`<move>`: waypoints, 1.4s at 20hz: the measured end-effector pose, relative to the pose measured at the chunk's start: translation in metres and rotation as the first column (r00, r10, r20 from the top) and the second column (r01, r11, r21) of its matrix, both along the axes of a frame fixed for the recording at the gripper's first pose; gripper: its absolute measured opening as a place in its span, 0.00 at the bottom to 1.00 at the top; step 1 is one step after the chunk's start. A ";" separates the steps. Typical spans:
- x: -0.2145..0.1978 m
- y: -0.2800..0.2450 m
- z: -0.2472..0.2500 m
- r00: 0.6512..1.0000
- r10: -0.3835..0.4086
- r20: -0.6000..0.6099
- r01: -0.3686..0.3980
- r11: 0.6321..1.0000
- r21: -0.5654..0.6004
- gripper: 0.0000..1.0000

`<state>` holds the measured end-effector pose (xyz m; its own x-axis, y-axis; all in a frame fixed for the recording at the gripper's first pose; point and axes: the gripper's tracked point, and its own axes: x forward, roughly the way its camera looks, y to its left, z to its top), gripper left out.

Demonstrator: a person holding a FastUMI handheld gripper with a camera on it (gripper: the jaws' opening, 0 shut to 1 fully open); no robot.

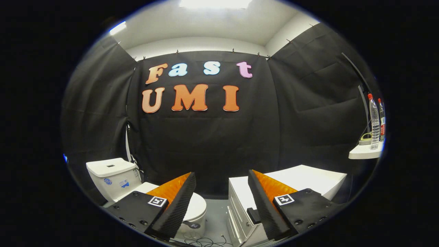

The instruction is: Open the toilet lid.

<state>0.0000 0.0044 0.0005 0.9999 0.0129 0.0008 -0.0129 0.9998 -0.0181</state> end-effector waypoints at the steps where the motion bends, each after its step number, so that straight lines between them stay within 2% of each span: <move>1: -0.001 0.001 0.000 1.000 0.000 0.000 0.000 1.000 -0.001 0.98; 16: 0.001 0.001 -0.003 1.000 0.007 -0.005 -0.007 1.000 -0.001 0.98; 21: 0.001 -0.002 0.003 1.000 -0.016 0.014 0.016 1.000 -0.016 0.98; 28: 0.001 0.005 -0.003 1.000 0.005 -0.002 -0.005 1.000 -0.019 0.98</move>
<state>0.0011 0.0092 -0.0021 0.9998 0.0183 -0.0016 -0.0184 0.9992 -0.0368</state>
